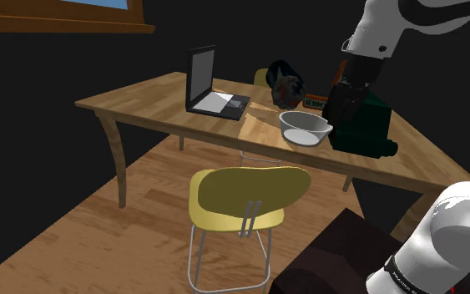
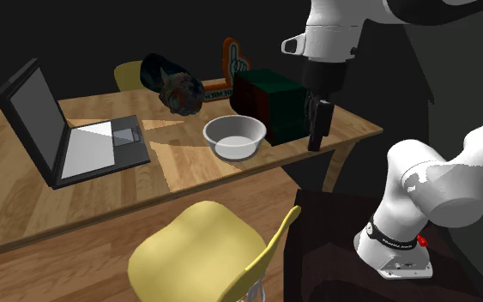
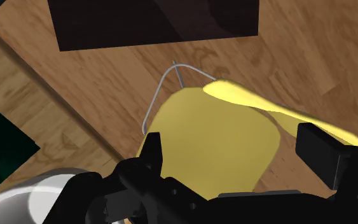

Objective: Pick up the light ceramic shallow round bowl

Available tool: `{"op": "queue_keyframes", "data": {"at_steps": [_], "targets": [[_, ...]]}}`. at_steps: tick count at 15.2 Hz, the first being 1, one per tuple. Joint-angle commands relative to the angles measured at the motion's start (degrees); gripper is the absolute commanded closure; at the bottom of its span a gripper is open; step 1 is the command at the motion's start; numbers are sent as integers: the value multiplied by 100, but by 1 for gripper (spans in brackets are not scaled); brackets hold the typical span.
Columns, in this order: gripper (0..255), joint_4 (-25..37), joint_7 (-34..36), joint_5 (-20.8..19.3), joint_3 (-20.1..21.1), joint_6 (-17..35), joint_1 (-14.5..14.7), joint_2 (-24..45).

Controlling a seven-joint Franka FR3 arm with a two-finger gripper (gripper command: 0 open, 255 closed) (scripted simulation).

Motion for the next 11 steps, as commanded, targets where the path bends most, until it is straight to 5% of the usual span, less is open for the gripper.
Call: {"op": "queue_keyframes", "data": {"at_steps": [1,11], "targets": [[0,0,0,0,0,0,0,0],[0,520,-303,-1169,136,1136,-327,1850]]}}
